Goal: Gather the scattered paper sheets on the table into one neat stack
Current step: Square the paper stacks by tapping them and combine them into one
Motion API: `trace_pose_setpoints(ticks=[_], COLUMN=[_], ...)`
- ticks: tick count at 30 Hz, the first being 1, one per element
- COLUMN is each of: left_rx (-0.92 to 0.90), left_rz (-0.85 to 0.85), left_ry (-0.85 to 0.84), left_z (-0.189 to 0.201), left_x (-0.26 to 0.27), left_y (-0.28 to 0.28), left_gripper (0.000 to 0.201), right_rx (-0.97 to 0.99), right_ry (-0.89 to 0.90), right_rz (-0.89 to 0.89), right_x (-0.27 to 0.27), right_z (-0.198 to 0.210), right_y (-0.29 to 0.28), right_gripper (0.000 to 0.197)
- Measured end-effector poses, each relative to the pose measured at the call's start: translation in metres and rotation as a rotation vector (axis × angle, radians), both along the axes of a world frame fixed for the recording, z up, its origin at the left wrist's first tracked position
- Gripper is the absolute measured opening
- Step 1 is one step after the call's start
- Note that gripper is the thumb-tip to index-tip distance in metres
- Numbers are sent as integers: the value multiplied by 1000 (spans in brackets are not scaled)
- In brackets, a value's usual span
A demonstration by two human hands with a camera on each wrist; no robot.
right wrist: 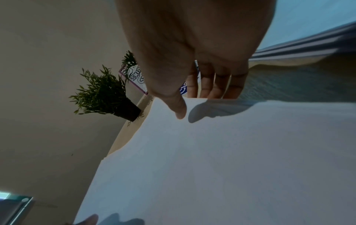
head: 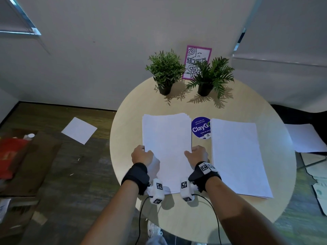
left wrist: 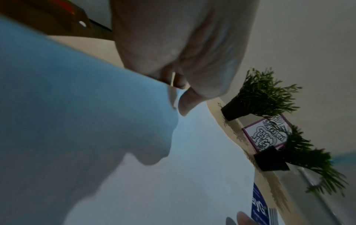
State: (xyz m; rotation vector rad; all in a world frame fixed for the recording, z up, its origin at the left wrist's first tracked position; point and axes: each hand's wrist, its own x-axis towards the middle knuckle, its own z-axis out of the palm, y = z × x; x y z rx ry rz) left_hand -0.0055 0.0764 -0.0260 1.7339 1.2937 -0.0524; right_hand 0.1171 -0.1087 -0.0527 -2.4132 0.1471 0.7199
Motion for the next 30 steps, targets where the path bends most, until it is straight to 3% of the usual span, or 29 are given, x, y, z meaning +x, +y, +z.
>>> trace_pose_setpoints(ticks=[2,5,9,13,18,24,30], left_rx=[-69,-138,-215,-287,-335,-261,-76], left_rz=[-31,-99,-111,-99,-113,-139,-173], left_ry=[-47,-71,-220,-406,-513,-608,-731], left_z=[-3,-4,-10,15,29,41,60], left_x=[1,-1,-12,-34,-52,-52,-52], left_y=[-1,-3,-4,-13,-26,-57,-102], left_gripper=[20,11,44,45,47,50,50], right_rx=[6,31,90,277,468,652,690], right_ry=[2,8,-2,-4,32,-77,-268], right_rz=[2,11,6,-31,37,92,71], right_x=[-1,-1,-1,-2,1,-14,-40], right_z=[-2,-1,-2,-2,-5,48,86], right_y=[-3,-6,-13,-24,-49,-77,-116], right_gripper=[42,49,58,71,74,31,23])
